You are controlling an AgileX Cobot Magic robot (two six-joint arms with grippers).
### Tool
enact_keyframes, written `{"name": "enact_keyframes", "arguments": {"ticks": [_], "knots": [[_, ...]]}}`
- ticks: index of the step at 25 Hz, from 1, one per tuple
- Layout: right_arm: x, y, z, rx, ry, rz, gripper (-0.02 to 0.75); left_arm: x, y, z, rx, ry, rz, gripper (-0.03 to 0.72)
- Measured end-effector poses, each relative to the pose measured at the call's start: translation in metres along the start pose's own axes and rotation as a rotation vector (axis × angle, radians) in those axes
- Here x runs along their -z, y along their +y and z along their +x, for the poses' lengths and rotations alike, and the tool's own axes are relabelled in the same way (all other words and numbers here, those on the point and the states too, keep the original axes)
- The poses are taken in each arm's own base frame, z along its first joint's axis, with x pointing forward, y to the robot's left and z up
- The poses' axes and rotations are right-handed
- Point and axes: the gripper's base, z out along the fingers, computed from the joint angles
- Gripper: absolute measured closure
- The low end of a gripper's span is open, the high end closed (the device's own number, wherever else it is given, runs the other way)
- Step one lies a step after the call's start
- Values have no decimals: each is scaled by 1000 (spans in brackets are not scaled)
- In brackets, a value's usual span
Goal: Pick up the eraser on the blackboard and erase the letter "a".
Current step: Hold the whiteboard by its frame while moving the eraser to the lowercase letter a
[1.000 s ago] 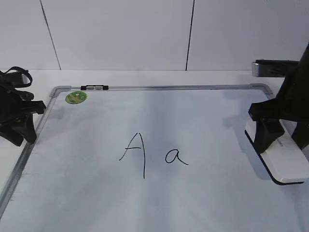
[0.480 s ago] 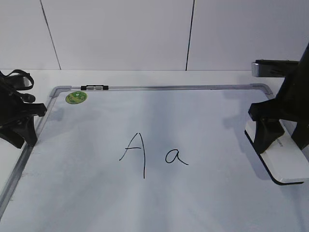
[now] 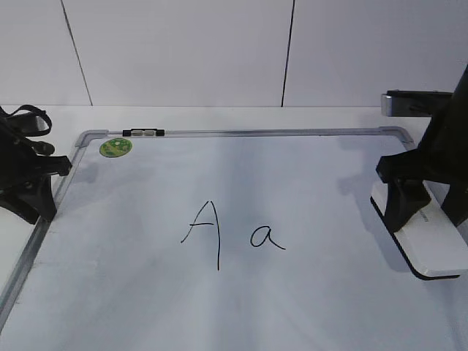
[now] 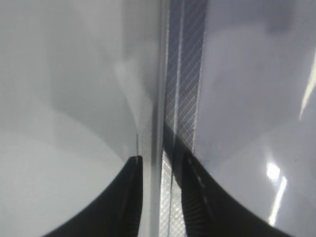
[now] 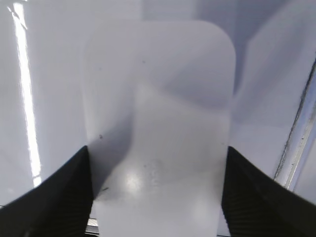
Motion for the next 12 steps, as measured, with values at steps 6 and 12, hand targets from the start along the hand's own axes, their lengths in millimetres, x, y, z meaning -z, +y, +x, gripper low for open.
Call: {"name": "enact_keyframes", "arguments": {"ticks": [6,12], "knots": [[0,0,0,2,0,0,200,0,0,0,4,2,5,620],[0,0,0,2,0,0,200,0,0,0,1,0,2,636]]}}
